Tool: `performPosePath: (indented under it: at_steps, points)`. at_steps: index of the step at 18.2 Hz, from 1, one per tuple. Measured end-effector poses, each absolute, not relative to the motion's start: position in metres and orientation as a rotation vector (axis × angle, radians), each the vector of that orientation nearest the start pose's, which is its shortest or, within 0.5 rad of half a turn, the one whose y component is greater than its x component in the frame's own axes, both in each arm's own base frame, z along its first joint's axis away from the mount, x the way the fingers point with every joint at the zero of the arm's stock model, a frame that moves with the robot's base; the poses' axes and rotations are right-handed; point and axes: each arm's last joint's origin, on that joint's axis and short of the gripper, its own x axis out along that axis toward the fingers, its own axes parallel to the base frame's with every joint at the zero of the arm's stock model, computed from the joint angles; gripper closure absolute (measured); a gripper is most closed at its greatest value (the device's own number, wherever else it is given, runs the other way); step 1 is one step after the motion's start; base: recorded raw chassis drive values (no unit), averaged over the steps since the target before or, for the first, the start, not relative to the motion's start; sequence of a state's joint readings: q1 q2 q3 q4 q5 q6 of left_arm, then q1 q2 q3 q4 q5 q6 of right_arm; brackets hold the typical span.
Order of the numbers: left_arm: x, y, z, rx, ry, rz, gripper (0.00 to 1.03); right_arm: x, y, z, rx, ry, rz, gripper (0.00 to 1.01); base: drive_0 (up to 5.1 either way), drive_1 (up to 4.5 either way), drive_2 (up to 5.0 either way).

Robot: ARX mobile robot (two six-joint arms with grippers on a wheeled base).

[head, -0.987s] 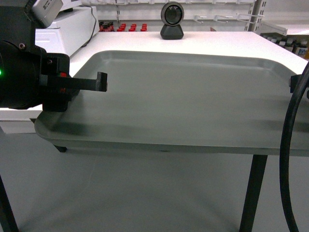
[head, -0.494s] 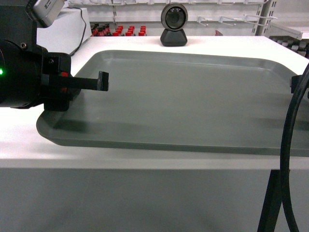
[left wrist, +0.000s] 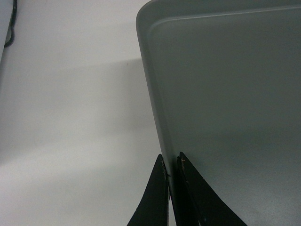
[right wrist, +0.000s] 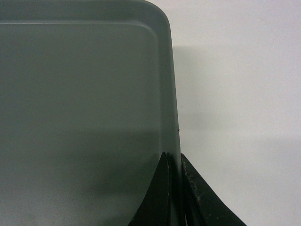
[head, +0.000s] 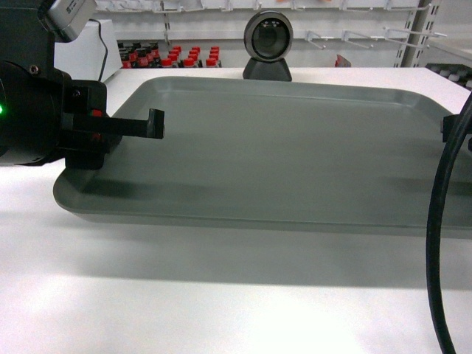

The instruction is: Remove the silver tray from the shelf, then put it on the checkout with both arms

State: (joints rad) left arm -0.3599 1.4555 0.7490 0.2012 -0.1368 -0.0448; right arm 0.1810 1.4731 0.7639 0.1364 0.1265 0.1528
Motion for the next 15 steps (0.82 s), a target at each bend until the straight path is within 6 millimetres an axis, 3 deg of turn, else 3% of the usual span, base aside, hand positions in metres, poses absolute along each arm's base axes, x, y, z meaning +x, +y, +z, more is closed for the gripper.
performPosePath:
  at_steps: [15]
  points:
    - [0.2819, -0.1019, 0.2051, 0.081, 0.496, -0.207, 0.99, 0.2964, 0.0505, 0.1987, 0.060, 0.574, 0.010, 0.98, -0.1, 4.12, -4.3]
